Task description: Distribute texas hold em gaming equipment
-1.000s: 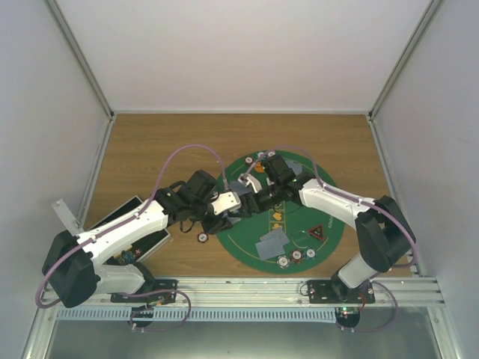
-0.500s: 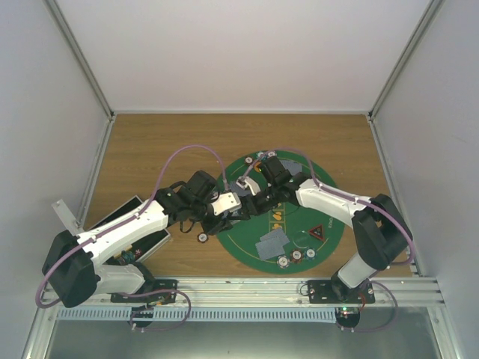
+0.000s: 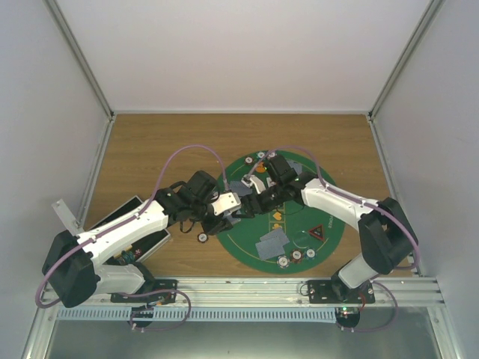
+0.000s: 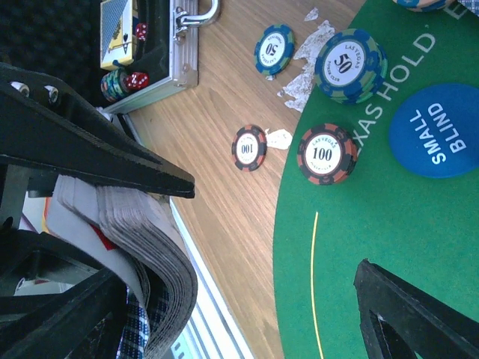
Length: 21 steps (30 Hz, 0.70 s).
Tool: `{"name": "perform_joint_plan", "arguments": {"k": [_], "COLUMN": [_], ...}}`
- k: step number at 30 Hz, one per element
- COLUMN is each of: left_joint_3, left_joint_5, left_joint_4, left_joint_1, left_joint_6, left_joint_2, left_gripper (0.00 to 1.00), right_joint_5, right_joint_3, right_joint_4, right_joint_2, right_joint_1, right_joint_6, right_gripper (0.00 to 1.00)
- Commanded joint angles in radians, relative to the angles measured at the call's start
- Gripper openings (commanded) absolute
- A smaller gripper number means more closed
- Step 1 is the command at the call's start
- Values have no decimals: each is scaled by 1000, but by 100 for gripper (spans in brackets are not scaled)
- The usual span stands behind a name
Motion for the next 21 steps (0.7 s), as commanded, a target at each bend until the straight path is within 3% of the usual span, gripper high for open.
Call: {"name": "perform_joint_plan", "arguments": {"k": [1,8,21], "left_joint_3": [7,8,6], "left_joint_5": [10,9,8], "left_joint_4": [41,41,43], "left_joint_1": [5,5,5], "left_joint_6": [5,4,3], "left_joint_2": [-21,-22,-23], "left_gripper": [53,53,53], "right_joint_5": [14,14,-48], "right_joint_3": [-12,-9,-5], "right_joint_4": [-36,-26,-18], "right_joint_2": [-27,-53,-77], "right_joint_1": [-13,-16,-21], "right_joint_6": [-20,0,-3], "right_gripper": [83,80,38]}}
